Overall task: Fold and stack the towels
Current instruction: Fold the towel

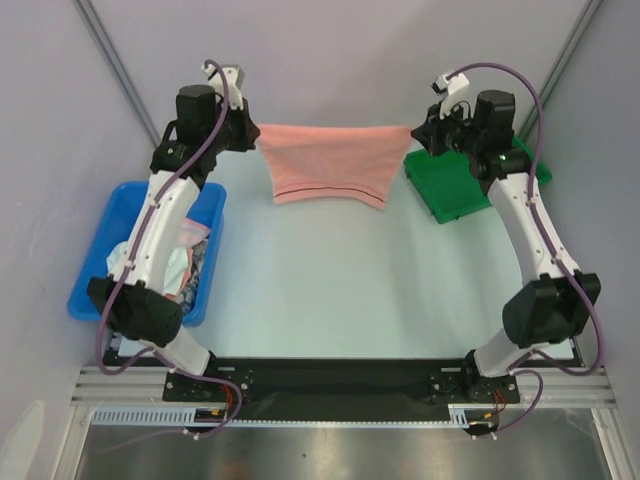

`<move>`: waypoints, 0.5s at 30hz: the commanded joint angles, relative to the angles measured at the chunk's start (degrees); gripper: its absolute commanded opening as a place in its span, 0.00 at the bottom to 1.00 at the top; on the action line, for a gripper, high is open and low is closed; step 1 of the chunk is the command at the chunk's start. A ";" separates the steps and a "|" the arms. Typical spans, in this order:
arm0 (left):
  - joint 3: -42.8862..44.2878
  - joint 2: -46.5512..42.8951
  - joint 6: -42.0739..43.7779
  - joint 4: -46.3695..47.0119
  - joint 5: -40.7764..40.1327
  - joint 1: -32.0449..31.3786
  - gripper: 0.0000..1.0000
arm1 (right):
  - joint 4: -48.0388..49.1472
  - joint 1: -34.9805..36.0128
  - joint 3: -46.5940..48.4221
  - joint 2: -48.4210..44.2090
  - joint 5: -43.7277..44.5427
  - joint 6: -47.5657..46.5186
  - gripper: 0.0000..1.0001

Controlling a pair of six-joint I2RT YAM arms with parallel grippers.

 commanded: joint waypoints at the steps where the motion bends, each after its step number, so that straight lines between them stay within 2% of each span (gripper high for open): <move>1: -6.05 -7.58 -0.59 2.89 0.54 -1.37 0.00 | -0.08 0.36 -3.71 -8.29 1.72 1.79 0.00; 6: -15.38 -16.20 -1.03 2.38 0.01 -4.97 0.00 | -3.77 1.67 -10.57 -19.81 2.78 2.49 0.00; 10: -16.44 -20.95 -0.86 -1.40 -2.62 -7.87 0.00 | -7.72 2.82 -12.33 -26.49 3.66 3.72 0.00; 15: -15.30 -19.91 -1.39 -5.71 -6.84 -8.14 0.00 | -8.09 3.26 -15.14 -28.52 4.71 4.60 0.00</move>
